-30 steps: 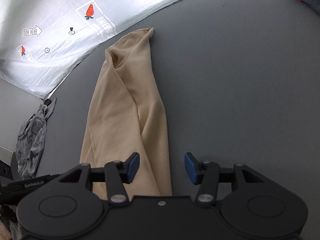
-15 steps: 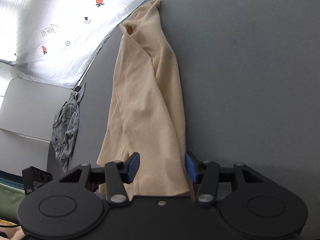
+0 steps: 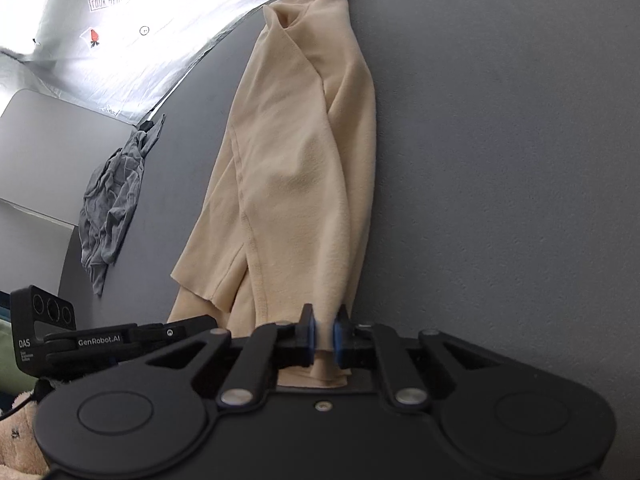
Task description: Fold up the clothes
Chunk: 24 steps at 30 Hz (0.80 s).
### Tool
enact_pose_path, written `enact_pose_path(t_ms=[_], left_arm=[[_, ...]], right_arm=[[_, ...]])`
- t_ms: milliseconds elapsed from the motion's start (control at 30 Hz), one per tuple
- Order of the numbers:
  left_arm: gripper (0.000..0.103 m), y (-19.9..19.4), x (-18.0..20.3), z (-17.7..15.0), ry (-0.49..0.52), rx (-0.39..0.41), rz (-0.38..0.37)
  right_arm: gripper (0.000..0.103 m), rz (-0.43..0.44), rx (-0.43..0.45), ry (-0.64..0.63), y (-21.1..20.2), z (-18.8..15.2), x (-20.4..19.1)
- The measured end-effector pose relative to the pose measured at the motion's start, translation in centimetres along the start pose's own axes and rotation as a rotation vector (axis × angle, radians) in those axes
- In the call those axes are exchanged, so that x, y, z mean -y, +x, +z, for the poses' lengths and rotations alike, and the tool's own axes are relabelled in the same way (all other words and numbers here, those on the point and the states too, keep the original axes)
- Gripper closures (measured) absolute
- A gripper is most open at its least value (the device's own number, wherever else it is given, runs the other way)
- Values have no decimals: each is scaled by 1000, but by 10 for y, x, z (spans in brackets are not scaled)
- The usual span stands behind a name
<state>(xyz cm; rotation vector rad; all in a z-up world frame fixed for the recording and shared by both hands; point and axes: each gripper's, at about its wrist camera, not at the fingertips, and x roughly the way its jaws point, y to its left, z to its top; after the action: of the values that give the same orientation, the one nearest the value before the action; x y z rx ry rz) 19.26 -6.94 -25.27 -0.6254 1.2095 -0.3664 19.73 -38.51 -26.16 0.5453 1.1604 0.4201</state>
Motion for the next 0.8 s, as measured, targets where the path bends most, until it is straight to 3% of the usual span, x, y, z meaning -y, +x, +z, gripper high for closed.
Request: enact_pose_path(t_ms=[200, 367, 567, 800], left_arm=[[95, -42, 24, -10, 81, -15, -95], [95, -67, 45, -16, 147, -34, -157], [95, -85, 52, 16, 65, 78, -238], [94, -81, 68, 66, -23, 197, -307]], right_arm=[[95, 73, -74, -47, -45, -2, -12], [95, 196, -112, 108, -81, -13, 0], [95, 326, -4, 313, -96, 7, 10], [95, 389, 132, 340, -95, 65, 8]])
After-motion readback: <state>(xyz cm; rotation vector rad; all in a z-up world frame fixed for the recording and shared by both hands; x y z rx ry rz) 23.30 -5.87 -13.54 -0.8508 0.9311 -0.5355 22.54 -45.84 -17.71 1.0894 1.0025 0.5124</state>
